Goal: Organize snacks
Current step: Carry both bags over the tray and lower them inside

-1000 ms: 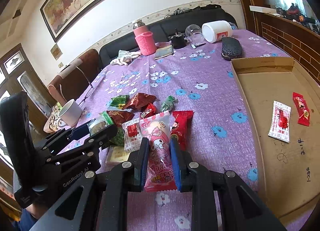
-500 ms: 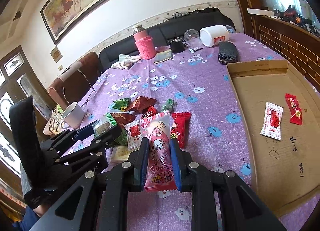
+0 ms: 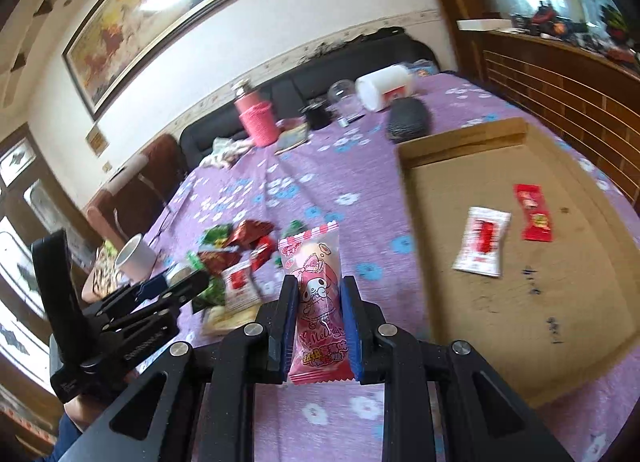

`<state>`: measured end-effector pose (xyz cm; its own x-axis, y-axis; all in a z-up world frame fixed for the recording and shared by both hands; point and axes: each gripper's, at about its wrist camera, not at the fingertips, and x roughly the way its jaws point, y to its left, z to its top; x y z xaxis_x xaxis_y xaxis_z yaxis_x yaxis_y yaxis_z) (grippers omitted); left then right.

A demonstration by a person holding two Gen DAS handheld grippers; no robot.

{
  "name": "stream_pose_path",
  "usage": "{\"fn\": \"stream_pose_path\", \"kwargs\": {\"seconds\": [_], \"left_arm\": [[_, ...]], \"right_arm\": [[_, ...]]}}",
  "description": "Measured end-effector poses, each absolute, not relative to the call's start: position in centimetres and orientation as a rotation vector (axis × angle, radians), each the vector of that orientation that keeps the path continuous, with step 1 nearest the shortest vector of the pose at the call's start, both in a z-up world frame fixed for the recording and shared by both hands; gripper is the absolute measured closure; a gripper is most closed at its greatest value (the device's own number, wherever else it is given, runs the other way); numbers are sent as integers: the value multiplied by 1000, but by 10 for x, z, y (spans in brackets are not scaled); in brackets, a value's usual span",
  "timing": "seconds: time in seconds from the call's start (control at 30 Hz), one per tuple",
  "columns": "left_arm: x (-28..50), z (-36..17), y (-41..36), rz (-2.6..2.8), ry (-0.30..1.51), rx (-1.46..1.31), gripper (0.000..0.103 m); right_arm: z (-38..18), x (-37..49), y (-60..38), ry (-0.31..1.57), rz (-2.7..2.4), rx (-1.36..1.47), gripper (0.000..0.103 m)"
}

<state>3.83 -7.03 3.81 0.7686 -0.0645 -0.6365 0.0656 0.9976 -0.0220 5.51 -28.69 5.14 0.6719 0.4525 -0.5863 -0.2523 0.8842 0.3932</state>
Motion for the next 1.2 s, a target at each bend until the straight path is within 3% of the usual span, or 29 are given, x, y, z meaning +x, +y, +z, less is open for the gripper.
{"fn": "stream_pose_path", "kwargs": {"seconds": [0.43,0.87,1.2], "left_arm": [[37,50,-129,-201,720,9,59],[55,34,-290,-490,786,140,59],[75,3,-308,-516,853,171,59]], "right_arm": [[40,62,-385,699,219,456,80],[14,72,-438,687,16,499,80],[6,83,-431,706,20,461,80]]}}
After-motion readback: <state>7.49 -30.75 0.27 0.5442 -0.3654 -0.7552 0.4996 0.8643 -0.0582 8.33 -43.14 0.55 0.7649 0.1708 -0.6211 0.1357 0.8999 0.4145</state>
